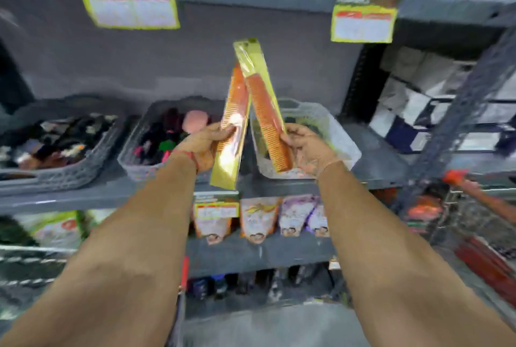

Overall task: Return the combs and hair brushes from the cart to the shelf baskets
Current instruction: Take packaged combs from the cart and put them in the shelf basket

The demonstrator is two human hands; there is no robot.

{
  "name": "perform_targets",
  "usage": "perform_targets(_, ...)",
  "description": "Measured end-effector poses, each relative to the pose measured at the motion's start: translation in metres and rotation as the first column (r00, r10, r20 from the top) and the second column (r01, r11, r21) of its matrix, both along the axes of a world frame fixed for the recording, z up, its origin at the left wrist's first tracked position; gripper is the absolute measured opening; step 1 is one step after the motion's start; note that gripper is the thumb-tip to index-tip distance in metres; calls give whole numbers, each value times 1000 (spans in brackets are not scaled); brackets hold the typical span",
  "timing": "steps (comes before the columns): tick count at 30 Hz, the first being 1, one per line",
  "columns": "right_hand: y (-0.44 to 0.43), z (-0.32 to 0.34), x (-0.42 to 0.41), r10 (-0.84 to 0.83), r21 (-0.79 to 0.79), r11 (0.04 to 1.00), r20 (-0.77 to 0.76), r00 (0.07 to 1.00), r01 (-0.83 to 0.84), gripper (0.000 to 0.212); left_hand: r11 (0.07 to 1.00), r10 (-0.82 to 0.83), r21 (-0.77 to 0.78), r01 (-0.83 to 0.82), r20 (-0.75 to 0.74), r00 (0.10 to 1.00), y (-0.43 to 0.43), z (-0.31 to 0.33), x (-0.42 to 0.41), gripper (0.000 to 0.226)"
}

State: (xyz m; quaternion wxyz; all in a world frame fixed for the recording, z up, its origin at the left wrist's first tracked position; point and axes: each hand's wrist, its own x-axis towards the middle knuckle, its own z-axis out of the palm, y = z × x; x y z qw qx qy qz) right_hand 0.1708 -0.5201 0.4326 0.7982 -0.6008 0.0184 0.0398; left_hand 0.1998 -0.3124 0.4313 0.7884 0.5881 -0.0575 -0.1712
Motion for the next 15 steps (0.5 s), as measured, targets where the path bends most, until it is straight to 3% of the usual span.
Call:
perform_targets(4,-82,11,29,-267,-159,951,13,964,266,25,975,83,206,-89,38,996,-67,16,48,16)
perform_targets(6,-114,6,49,-372,-327,872,40,927,364,29,905,241,338,-259,94,966,-90,10,72,39)
perform_targets(8,-138,-1,70,-411,-513,773,45,911,374,29,836,379,374,-402,137,915,-113,1,87,56)
perform_targets(12,-150,-18,95,-356,-674,701,-49,933,232,35,842,326,406,-355,142,935,-138,-25,105,62)
perform_targets(14,-148,-30,102,-264,-875,481,-79,961,60,32,772,217,579,-261,145,965,-151,-38,112,57)
perform_targets(15,-144,-34,101,-225,-939,342,-107,969,-24,29,622,133,761,-184,128,983,-156,-41,111,50)
